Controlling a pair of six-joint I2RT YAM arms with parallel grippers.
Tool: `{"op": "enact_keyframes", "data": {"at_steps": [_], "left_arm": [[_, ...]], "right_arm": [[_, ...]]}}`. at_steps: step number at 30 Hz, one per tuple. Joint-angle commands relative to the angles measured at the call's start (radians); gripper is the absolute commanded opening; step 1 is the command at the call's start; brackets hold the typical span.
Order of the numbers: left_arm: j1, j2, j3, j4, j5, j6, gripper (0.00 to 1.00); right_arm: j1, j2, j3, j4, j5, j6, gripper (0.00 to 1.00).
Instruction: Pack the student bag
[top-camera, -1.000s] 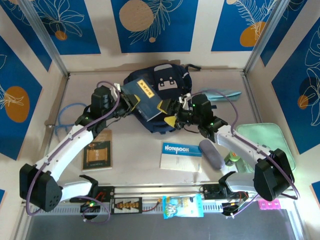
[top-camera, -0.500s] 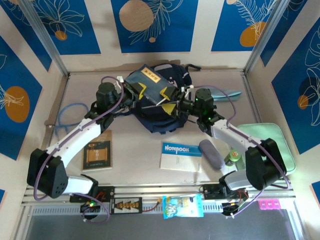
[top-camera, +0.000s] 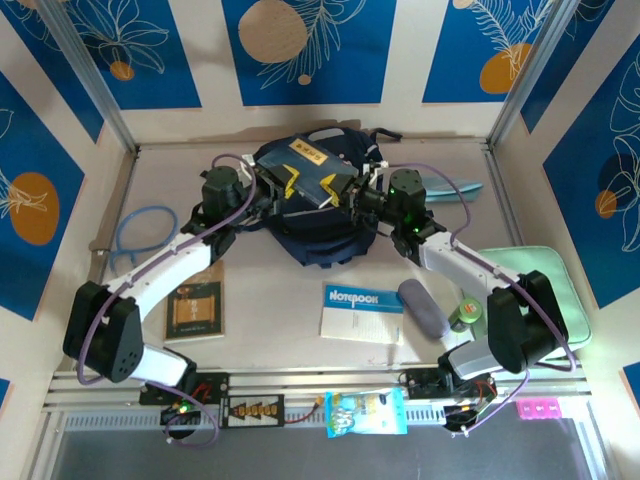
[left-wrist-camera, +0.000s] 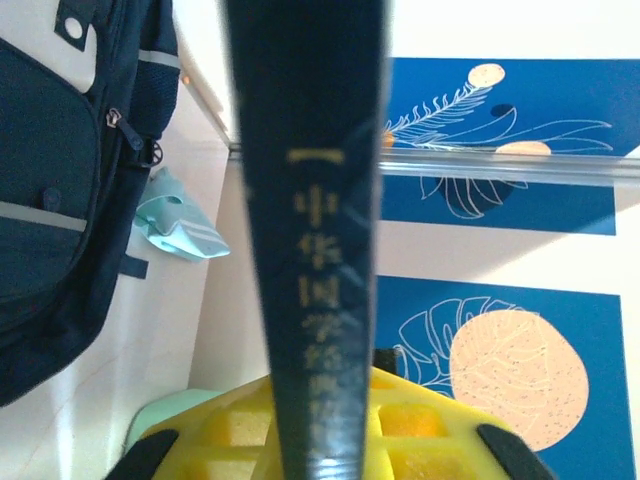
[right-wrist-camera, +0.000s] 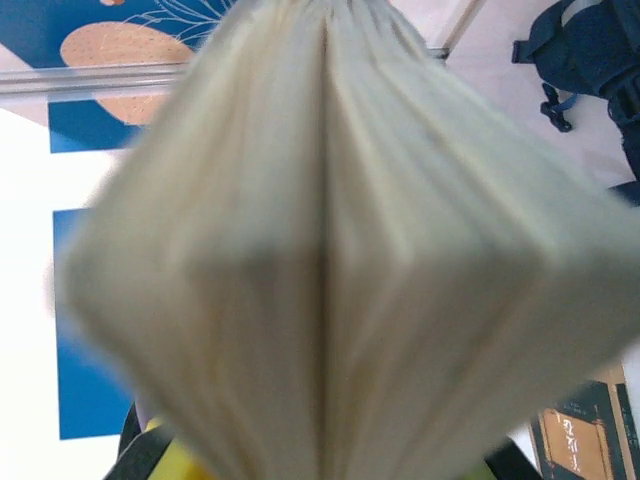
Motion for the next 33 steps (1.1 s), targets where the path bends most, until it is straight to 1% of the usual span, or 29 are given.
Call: {"op": "enact_keyframes", "data": {"at_steps": [1, 2, 4, 5, 7, 8, 9, 10, 12, 13, 15, 18, 21, 23, 24, 26, 30, 32, 33], "left_arm": [[0.008, 0.019, 0.002, 0.077, 0.076, 0.053, 0.33], [0.015, 0.027, 0.000, 0.060, 0.094, 0.097, 0.44], [0.027, 0.043, 0.012, -0.027, 0.131, 0.233, 0.62], [0.030, 0.048, 0.028, -0.110, 0.138, 0.344, 0.71], [0.025, 0.058, 0.093, -0.365, 0.096, 0.567, 0.84], [0.019, 0.068, 0.133, -0.494, 0.058, 0.681, 0.89], [0.012, 0.082, 0.165, -0.587, 0.028, 0.782, 0.91], [0.008, 0.097, 0.190, -0.645, 0.009, 0.853, 0.95], [0.001, 0.143, 0.253, -0.729, 0.021, 1.014, 0.99], [-0.006, 0.164, 0.278, -0.761, 0.014, 1.066, 1.00], [-0.027, 0.218, 0.336, -0.818, -0.013, 1.236, 1.00], [-0.063, 0.294, 0.413, -0.875, -0.089, 1.458, 1.00], [-0.092, 0.378, 0.509, -0.945, -0.148, 1.609, 1.00], [-0.109, 0.429, 0.564, -0.978, -0.168, 1.690, 1.00], [-0.117, 0.456, 0.594, -0.999, -0.173, 1.729, 0.98], [-0.133, 0.512, 0.654, -1.049, -0.187, 1.814, 0.89], [-0.175, 0.639, 0.800, -1.189, -0.304, 1.963, 0.69], [-0.182, 0.683, 0.845, -1.211, -0.349, 1.997, 0.63], [-0.181, 0.703, 0.864, -1.213, -0.364, 2.006, 0.62]], "right_arm": [[-0.024, -0.016, 0.048, -0.154, 0.036, -0.119, 0.00], [-0.036, -0.021, 0.054, -0.182, 0.038, -0.149, 0.00], [-0.064, -0.033, 0.062, -0.240, 0.041, -0.212, 0.00], [-0.081, -0.043, 0.065, -0.273, 0.045, -0.253, 0.00], [-0.117, -0.066, 0.071, -0.343, 0.056, -0.326, 0.00], [-0.138, -0.076, 0.075, -0.386, 0.068, -0.362, 0.00], [-0.158, -0.092, 0.076, -0.415, 0.082, -0.396, 0.00], [-0.177, -0.103, 0.075, -0.444, 0.092, -0.419, 0.00], [-0.218, -0.127, 0.070, -0.494, 0.110, -0.465, 0.00], [-0.232, -0.134, 0.068, -0.511, 0.115, -0.484, 0.00], [-0.262, -0.151, 0.065, -0.559, 0.128, -0.519, 0.00], [-0.310, -0.166, 0.054, -0.607, 0.109, -0.533, 0.00], [-0.365, -0.186, 0.036, -0.638, 0.060, -0.515, 0.00], [-0.385, -0.212, 0.024, -0.667, 0.067, -0.515, 0.00], [-0.395, -0.227, 0.016, -0.679, 0.074, -0.517, 0.00], [-0.409, -0.251, 0.002, -0.690, 0.074, -0.523, 0.00], [-0.428, -0.287, -0.016, -0.721, 0.075, -0.523, 0.00], [-0.435, -0.298, -0.021, -0.731, 0.073, -0.521, 0.00], [-0.438, -0.303, -0.025, -0.735, 0.072, -0.518, 0.00]]}}
